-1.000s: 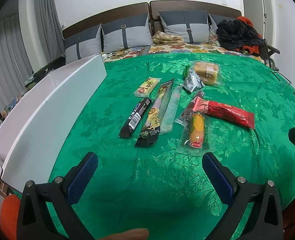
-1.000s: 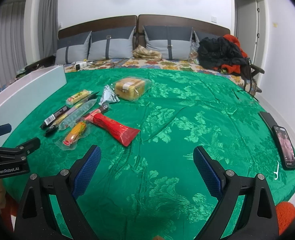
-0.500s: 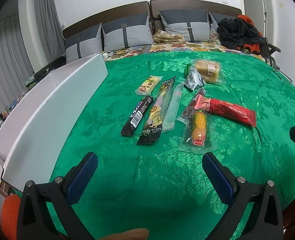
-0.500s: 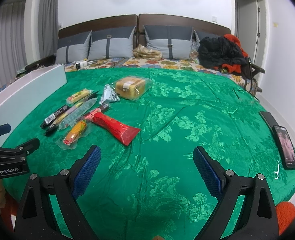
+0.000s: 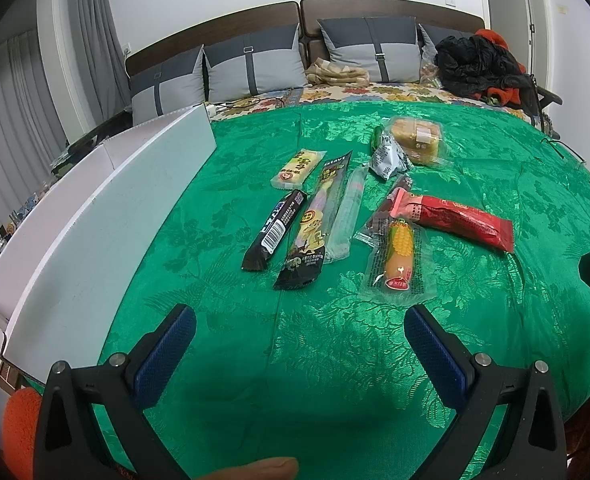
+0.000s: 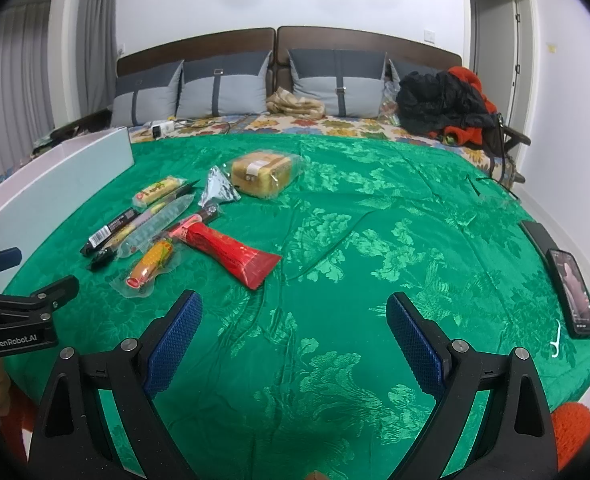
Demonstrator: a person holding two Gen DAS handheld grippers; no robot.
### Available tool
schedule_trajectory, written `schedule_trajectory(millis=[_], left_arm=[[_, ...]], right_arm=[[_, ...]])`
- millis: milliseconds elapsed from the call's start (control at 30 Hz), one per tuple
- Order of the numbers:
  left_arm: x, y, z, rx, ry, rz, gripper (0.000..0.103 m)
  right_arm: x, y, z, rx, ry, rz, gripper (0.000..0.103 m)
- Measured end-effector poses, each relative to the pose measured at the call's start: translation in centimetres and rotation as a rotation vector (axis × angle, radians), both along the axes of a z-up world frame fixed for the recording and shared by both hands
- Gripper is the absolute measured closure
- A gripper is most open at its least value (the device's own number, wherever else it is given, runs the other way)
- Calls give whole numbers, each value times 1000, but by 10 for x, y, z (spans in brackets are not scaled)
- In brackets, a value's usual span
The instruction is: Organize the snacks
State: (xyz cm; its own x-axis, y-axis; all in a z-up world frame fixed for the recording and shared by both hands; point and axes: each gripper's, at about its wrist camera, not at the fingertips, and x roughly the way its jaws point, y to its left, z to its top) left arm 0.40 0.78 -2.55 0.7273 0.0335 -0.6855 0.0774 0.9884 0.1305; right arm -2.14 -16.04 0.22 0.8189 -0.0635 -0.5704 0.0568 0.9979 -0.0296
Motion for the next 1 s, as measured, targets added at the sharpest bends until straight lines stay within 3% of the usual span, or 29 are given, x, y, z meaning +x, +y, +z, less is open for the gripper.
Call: schedule_trajectory(millis=[1000], left_arm=[[0, 0, 0, -1, 1, 0, 0]], right_arm=[[0, 1, -2, 3, 2, 0, 8]])
